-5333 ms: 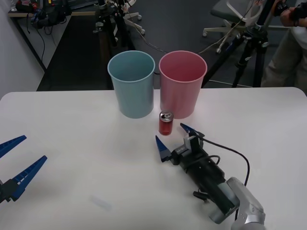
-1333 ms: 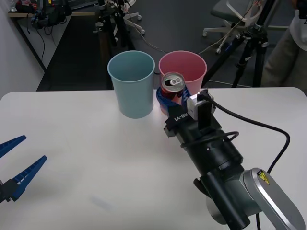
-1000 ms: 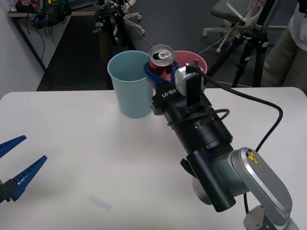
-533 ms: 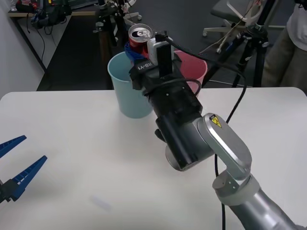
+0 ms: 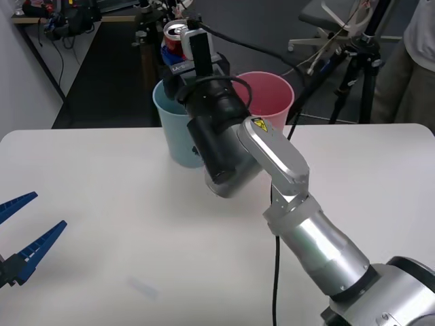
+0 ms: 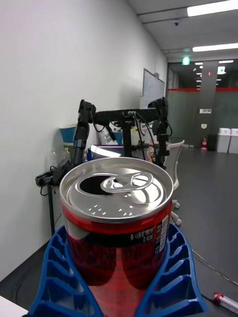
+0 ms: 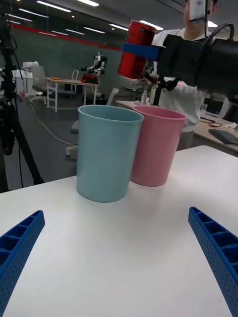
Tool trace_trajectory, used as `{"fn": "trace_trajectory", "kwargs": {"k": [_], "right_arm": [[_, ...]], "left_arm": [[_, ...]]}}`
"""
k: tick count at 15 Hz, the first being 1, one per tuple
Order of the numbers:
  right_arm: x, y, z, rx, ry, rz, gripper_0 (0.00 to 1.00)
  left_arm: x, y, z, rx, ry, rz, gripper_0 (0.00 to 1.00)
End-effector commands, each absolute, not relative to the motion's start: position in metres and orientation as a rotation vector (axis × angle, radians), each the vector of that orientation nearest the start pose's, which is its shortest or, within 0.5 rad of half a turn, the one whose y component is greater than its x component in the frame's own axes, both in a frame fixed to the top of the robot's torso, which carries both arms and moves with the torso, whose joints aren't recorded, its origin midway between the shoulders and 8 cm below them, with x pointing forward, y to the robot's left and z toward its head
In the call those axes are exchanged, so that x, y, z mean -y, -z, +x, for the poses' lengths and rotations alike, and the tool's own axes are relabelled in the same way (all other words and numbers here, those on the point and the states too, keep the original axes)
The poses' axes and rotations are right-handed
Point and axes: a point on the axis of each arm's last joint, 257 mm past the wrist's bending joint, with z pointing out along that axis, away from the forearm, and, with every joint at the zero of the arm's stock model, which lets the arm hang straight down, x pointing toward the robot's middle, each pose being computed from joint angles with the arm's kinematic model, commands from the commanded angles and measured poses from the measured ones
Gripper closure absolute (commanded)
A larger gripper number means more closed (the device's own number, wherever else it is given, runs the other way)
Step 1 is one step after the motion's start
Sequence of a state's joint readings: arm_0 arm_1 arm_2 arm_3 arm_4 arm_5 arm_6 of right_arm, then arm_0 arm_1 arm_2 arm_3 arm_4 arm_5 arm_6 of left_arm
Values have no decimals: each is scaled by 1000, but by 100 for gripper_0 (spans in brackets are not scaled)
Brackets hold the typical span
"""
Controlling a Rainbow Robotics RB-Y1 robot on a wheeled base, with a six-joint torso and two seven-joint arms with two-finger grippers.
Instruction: Grasp the object on the table and drop it into the matching bin: aluminum can to the light blue bin, PET bottle to the pink bin.
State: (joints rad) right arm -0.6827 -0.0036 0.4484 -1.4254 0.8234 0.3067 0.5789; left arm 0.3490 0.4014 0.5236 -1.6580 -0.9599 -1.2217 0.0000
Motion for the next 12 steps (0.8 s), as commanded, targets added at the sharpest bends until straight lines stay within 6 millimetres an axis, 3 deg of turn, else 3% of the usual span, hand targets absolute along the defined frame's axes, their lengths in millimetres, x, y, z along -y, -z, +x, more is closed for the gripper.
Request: {"fn": "trace_trajectory", "kwargs": {"k": [1, 7, 12], "right_arm": [[-85, 3, 619, -1320, -274, -347, 100], [-80, 33, 645, -1397, -224, -362, 100], [-80, 33, 647, -1404, -232, -355, 100]], "left_arm": [[-330, 169, 342, -1441, 567, 465, 0], [-330, 169, 342, -1441, 567, 465, 0], [-330, 169, 342, -1441, 567, 465, 0]]}}
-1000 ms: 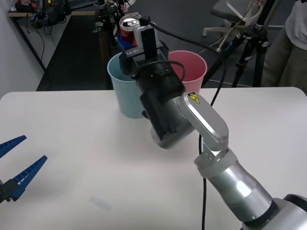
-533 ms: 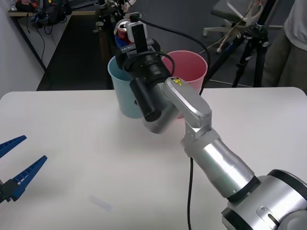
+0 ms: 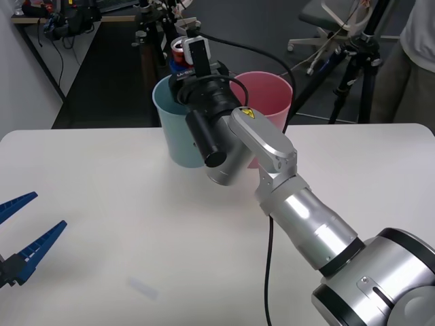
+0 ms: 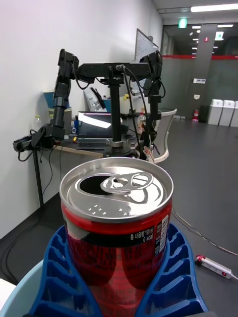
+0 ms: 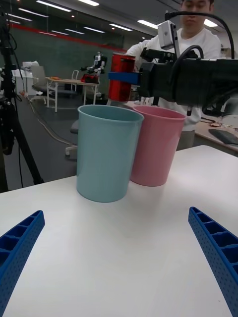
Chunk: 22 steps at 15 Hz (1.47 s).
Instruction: Grasp the object on the table and drop it into the matching bin: aluminum can to the light blue bin, PET bottle to the pink bin.
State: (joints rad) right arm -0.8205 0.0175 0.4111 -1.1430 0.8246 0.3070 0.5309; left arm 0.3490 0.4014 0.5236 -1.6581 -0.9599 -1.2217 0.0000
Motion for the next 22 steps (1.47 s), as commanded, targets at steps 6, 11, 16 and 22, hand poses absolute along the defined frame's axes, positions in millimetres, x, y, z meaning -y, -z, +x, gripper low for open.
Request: {"fn": "trace_trajectory", "kwargs": {"k": [6, 11, 16, 22], "right_arm": [[-82, 31, 646, -1401, -259, -344, 0], [-84, 28, 645, -1393, -276, -347, 0], [-88, 27, 643, -1384, -288, -360, 0], [-89, 24, 621, -1318, -369, -379, 0]], "left_arm": [[-330, 169, 342, -1441, 567, 465, 0], [-330, 169, 342, -1441, 567, 465, 0], [-330, 169, 342, -1441, 567, 465, 0], [-330, 169, 342, -1441, 567, 465, 0]]}}
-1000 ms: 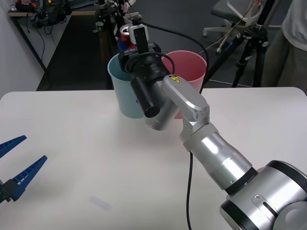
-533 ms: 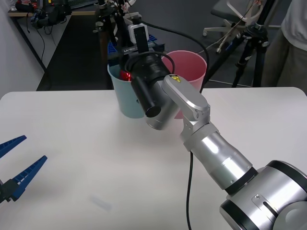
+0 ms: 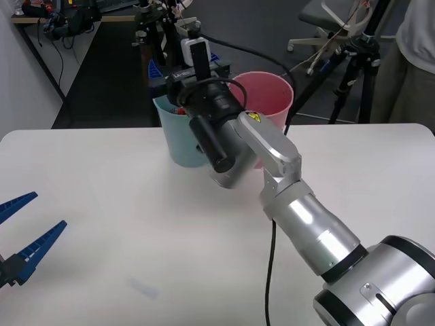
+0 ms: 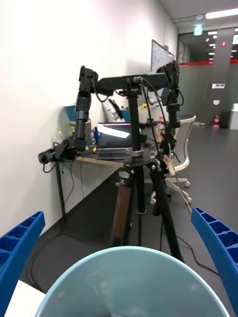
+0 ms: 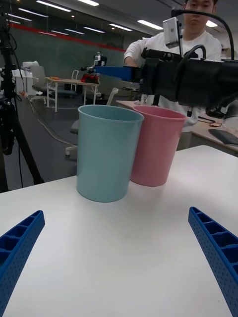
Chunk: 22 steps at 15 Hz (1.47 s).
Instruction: Grasp the object on the table and drop it into the matching bin: aluminum can to the light blue bin, PET bottle to the pink bin.
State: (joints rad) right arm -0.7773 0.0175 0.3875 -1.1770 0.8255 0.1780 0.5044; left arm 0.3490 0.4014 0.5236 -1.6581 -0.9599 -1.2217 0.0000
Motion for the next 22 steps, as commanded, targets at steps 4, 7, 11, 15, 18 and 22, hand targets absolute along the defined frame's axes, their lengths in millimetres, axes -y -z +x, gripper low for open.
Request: {"fn": "trace_trajectory", "kwargs": {"k": [4, 7, 11, 15, 18, 22], "right_arm": [[-74, 24, 590, -1253, -397, -414, 0], [-56, 30, 565, -1224, -416, -460, 0], [-19, 36, 533, -1177, -473, -530, 0], [19, 55, 508, -1182, -515, -593, 0], [51, 74, 487, -1182, -548, -626, 0], [88, 107, 463, -1199, -534, -650, 0]], "left_arm": [[-330, 169, 342, -1441, 567, 465, 0], [-330, 169, 342, -1441, 567, 465, 0], [-330, 169, 342, -1441, 567, 465, 0], [-330, 169, 342, -1441, 567, 465, 0], [-330, 169, 342, -1441, 567, 465, 0], [-330, 169, 342, -1441, 567, 465, 0]]}}
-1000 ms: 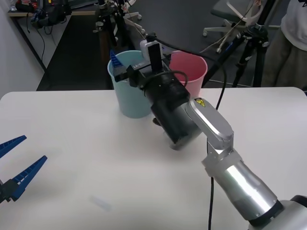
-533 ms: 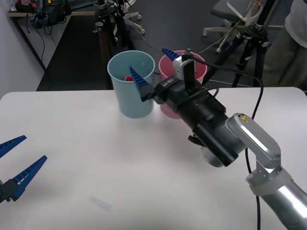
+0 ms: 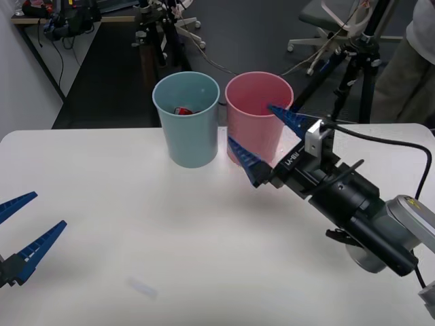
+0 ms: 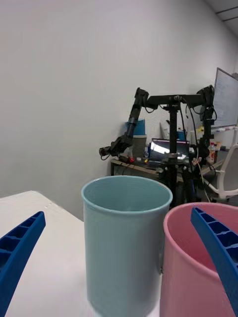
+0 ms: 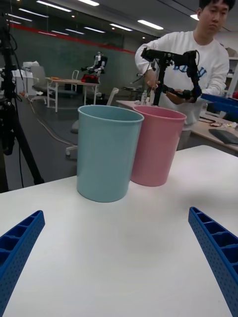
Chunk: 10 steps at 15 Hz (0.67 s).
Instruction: Grasp the object on the table and drop it into the matching bin: aluminum can to the light blue bin, PET bottle to the pink bin.
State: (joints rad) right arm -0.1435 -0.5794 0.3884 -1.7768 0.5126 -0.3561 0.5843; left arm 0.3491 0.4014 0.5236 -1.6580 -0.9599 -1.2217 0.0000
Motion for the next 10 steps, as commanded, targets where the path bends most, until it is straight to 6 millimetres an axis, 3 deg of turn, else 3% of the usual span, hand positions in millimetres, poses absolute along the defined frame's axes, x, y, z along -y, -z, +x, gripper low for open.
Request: {"fn": "trace_trajectory", "kwargs": {"k": [1, 6, 10], "right_arm": [[98, 114, 458, -1205, -526, -654, 0], [173, 134, 428, -1232, -483, -629, 0], [218, 140, 400, -1253, -464, -664, 0]], "left_arm": [[-330, 169, 342, -1441, 567, 465, 0], [-330, 169, 342, -1441, 567, 465, 0], [-330, 169, 342, -1441, 567, 465, 0]]}}
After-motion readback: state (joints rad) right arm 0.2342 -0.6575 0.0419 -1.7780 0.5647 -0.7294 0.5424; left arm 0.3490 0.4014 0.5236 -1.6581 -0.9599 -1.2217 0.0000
